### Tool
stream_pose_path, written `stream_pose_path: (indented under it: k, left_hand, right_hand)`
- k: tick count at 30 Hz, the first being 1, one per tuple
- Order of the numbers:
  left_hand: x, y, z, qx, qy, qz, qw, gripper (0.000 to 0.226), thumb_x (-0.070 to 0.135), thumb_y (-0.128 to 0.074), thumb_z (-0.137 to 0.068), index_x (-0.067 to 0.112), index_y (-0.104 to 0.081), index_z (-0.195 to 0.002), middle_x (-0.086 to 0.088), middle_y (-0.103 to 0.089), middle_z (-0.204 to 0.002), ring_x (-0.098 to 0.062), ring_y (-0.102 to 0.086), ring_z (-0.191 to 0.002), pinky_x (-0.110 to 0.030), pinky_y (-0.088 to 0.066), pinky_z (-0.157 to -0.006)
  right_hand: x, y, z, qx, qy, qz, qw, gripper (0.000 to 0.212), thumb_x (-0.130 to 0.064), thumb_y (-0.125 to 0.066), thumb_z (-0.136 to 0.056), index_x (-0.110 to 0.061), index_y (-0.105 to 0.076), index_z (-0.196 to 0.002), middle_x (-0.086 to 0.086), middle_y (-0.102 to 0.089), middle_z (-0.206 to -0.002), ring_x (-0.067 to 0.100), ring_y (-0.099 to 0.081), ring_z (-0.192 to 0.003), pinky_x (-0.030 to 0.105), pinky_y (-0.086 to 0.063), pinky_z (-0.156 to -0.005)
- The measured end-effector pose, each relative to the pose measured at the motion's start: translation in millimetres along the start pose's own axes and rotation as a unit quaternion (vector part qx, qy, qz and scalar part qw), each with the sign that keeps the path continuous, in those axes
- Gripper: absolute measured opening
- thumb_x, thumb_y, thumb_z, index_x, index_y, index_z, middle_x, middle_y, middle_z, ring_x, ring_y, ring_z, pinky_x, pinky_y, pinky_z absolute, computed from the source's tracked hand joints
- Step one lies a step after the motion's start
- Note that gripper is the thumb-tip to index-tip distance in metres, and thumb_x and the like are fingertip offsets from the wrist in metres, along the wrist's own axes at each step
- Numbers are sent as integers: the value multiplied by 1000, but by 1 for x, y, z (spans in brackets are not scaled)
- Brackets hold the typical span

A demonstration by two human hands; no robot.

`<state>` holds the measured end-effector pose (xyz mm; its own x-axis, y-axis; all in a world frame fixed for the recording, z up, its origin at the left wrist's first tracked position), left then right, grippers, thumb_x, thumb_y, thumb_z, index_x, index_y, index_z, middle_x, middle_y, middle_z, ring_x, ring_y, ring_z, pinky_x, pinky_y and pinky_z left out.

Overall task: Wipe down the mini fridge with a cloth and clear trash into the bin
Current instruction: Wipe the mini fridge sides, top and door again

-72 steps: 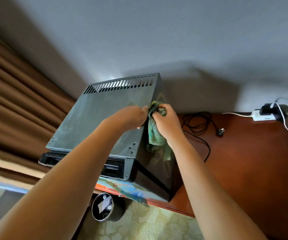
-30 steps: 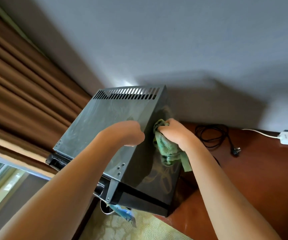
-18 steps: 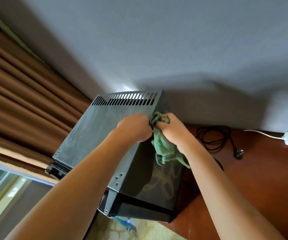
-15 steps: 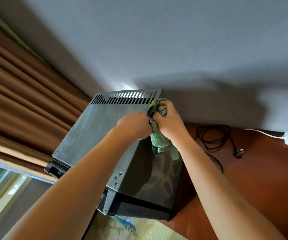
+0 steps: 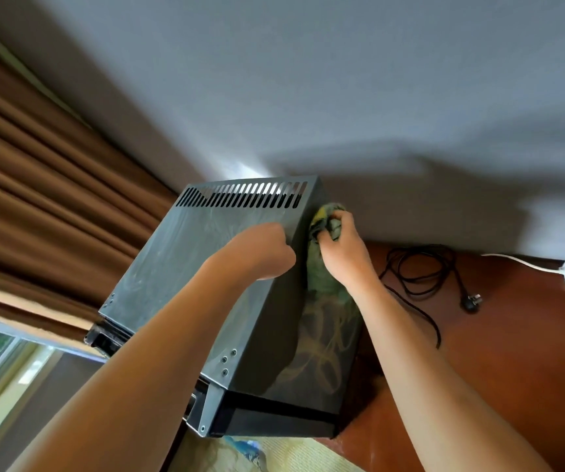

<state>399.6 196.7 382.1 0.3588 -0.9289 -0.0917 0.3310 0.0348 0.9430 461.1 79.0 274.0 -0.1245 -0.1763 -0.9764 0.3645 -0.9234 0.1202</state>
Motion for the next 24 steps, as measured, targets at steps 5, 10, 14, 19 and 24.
stream_pose_path:
  k: [5, 10, 14, 19, 24]
  left_hand:
    - [5, 1, -1, -19, 5, 9, 1000, 28, 21, -45, -77, 14, -64, -97, -2, -67, -88, -19, -63, -79, -34, -56, -71]
    - [11, 8, -2, -52, 9, 6, 999, 28, 21, -42, -72, 10, -60, -91, -6, -67, -91, -21, -60, -76, -41, -56, -79]
    - [10, 5, -4, -52, 13, -2, 999, 31, 21, -45, -76, 11, -63, -99, -6, -65, -91, -20, -60, -79, -36, -54, -74]
    - [18, 5, -10, -54, -11, -28, 998, 21, 30, -44, -88, 20, -60, -78, 0, -64, -81, -14, -60, -75, -30, -51, -68]
    - [13, 5, -9, -47, 8, -38, 998, 14, 21, -44, -80, 15, -56, -85, -1, -60, -82, -16, -58, -75, -30, -49, -64]
  right_hand:
    - [1, -9, -1, -76, -19, 46, 996, 23, -45, -55, -83, -32, -56, -102, -9, -67, -88, 17, -66, -83, 40, -55, -74]
    - [-34, 5, -9, 31, 54, -40, 997, 27, -44, -51, -97, -41, -47, -124, -12, -66, -106, 13, -65, -93, 40, -56, -77]
    - [-5, 6, -11, -74, -68, 38, 994, 27, -33, -54, -93, -16, -63, -111, 9, -72, -95, 31, -71, -87, 47, -59, -78]
    - [-38, 0, -7, -53, 36, -121, 991, 18, -51, -61, -84, -48, -61, -101, -13, -73, -87, 8, -72, -76, 38, -59, -70]
    - [-26, 11, -24, -19, -34, -47, 998, 31, -34, -51, -99, -28, -52, -130, 2, -66, -113, 23, -65, -98, 47, -56, -90]
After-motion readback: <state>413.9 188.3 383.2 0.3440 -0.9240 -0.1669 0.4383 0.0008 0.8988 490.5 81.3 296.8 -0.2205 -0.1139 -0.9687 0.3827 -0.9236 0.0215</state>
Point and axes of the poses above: each hand's wrist, its own z-axis away from the middle knuckle, its own y-axis out of the back of the hand, x = y × z, the point moved 8 cm from there along -z, towards the middle knuckle
